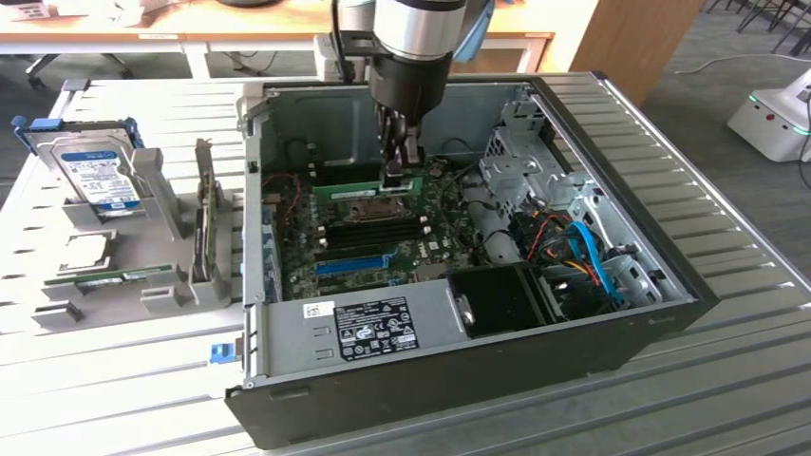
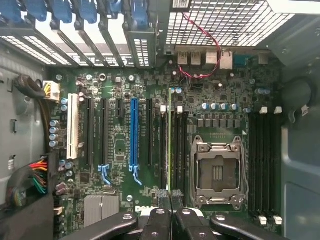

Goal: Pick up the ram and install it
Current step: 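Insert the ram into the slot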

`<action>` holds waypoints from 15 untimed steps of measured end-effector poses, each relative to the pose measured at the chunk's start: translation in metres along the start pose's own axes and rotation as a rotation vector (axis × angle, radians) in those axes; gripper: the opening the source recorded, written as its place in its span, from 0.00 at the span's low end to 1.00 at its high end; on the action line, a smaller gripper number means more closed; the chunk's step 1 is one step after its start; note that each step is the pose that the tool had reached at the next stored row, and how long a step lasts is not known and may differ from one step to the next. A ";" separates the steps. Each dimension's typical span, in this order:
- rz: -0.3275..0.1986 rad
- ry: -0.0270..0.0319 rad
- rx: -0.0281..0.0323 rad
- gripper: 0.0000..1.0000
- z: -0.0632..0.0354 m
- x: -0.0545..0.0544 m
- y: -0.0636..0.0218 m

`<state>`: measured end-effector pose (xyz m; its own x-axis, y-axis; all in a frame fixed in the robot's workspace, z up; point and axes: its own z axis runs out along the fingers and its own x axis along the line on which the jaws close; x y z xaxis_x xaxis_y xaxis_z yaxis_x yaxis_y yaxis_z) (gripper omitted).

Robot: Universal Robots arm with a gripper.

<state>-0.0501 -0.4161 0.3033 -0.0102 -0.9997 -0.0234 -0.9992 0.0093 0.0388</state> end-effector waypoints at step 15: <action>0.000 -0.0001 0.0000 0.11 0.0204 0.000 -0.0008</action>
<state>-0.0501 -0.4161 0.2829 -0.0103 -0.9997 -0.0234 -0.9992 0.0094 0.0387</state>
